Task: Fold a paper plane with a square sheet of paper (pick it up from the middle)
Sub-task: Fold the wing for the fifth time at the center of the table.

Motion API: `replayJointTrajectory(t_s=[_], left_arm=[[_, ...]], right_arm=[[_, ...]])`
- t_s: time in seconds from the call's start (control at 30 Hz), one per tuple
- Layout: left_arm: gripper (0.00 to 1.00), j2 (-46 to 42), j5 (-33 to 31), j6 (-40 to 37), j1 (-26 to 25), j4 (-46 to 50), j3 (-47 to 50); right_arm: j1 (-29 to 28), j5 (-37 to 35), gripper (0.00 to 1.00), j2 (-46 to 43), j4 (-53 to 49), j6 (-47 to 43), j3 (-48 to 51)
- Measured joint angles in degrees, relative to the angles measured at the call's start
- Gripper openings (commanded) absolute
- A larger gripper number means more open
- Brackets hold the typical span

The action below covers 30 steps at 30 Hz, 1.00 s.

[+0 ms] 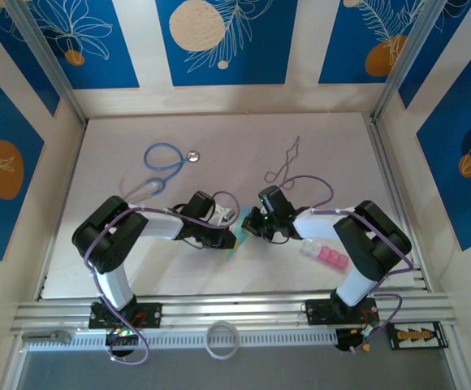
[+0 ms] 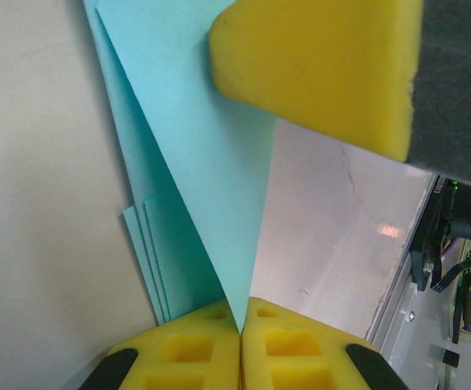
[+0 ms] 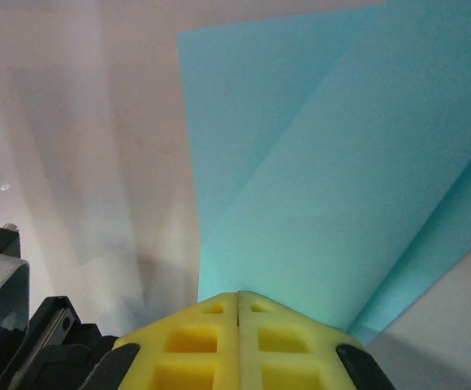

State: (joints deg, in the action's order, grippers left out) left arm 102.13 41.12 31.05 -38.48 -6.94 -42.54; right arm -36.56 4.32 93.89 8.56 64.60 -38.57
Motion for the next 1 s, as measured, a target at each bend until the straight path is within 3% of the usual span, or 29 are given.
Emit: replayJointTrajectory(t_s=[0.2,0.37,0.8,1.0], left_arm=[[0.12,-0.1,0.8,0.1,0.1,-1.2,0.5],[0.00,-0.1,0.8,0.1,0.2,-2.0,1.2],[0.00,-0.2,0.9,1.5,1.0,-2.1,1.6],[0.00,-0.2,2.2,3.6,2.3,-3.0,2.4]], right_arm=[[0.3,-0.1,0.03,1.2,0.0,0.0,0.0],[0.3,0.0,0.03,1.6,0.8,0.4,0.0],[0.6,-0.3,0.07,-1.8,0.9,-1.2,0.8],[1.0,3.5,0.06,-3.2,2.8,-4.0,1.1]])
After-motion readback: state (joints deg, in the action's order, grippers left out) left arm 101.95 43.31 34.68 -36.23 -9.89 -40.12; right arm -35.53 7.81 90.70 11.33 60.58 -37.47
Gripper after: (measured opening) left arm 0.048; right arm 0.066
